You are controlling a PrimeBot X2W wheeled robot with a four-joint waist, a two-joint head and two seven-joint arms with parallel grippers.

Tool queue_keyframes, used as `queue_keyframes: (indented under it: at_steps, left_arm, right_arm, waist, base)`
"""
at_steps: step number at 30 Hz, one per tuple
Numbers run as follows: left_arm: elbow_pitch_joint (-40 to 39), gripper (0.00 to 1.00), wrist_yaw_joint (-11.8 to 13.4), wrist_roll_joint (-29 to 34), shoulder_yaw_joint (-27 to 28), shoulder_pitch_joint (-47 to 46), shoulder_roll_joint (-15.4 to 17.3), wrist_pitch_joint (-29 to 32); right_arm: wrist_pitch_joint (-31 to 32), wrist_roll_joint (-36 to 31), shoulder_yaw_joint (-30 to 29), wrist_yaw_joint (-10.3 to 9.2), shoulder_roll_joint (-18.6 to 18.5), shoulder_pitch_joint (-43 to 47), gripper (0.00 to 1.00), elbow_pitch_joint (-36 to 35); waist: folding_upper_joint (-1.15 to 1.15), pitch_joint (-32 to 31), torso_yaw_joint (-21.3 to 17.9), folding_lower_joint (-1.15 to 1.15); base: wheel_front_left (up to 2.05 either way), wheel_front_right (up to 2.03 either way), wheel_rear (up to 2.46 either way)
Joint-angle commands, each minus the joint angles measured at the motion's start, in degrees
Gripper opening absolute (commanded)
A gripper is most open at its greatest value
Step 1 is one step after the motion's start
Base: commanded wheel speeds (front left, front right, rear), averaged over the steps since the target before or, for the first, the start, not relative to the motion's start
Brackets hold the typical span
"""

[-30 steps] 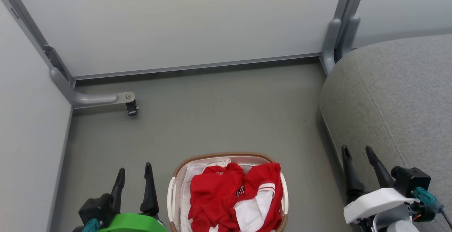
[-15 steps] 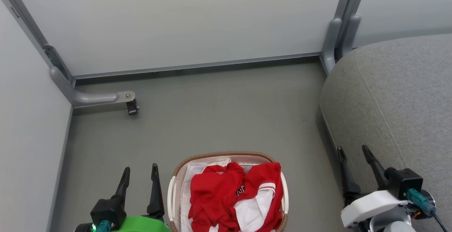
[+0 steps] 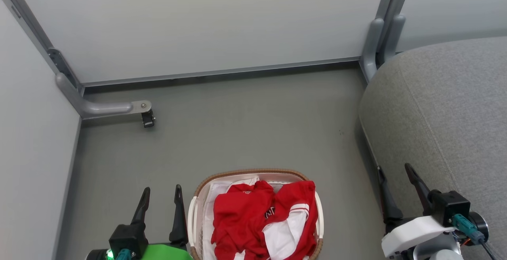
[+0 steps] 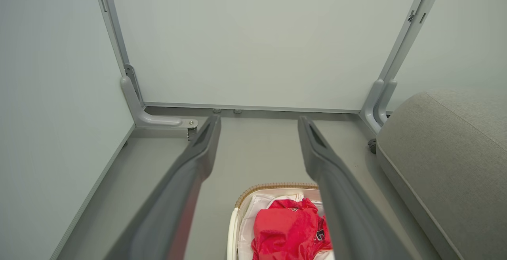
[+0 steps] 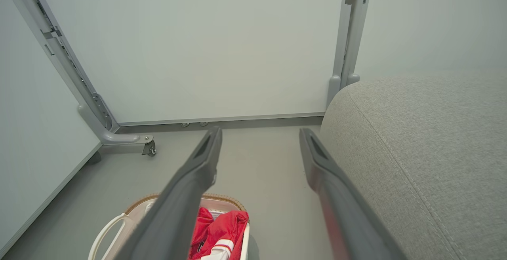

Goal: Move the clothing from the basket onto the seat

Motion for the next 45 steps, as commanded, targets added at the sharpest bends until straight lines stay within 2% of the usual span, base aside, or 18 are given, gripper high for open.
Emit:
queue_keyframes:
  at_steps: [1,15,24,29,37,45]
  left_arm:
    - [0.26,1.0,0.07,0.02,0.03,0.79,0.36,0.02]
    - [0.04,1.0,-0.06,-0.01,-0.04,0.15,0.36,0.02]
    - [-0.49,1.0,-0.71,1.61,0.06,-2.85,0.35,0.02]
    - [-0.32,1.0,-1.69,3.3,-0.61,-6.62,0.35,0.02]
    - [0.38,1.0,-3.61,6.65,-1.93,-17.01,0.35,0.03]
    - [6.23,1.0,-5.2,10.5,-4.01,-26.99,0.74,0.03]
  right_arm:
    - [-0.26,-0.31,-0.05,-0.02,-0.34,0.55,1.0,-0.24]
    - [-0.26,-0.24,-0.3,-0.02,-0.34,-0.09,1.0,-0.5]
    - [-0.26,-0.49,-1.09,-0.02,-0.34,-1.8,1.0,-2.23]
    - [-0.2,-0.62,-1.71,-0.02,-0.34,-3.76,1.0,-3.8]
    - [-0.2,0.13,-3.98,-0.02,-0.33,-10.04,1.0,-6.46]
    - [-0.2,1.38,-5.51,-0.02,-0.29,-16.01,1.0,-8.42]
  waist:
    - [0.0,0.07,-0.01,0.0]
    - [0.0,1.14,-0.04,0.0]
    - [0.0,5.2,-0.1,0.0]
    - [0.0,9.83,-0.5,0.0]
    - [0.0,20.95,-2.51,0.0]
    - [0.0,31.28,-5.49,0.0]
  base:
    - [0.0,0.0,0.0]
    - [0.0,0.0,0.0]
    - [0.0,0.0,0.0]
    - [0.0,0.0,0.0]
    - [0.0,0.0,0.0]
    - [0.0,0.0,0.0]
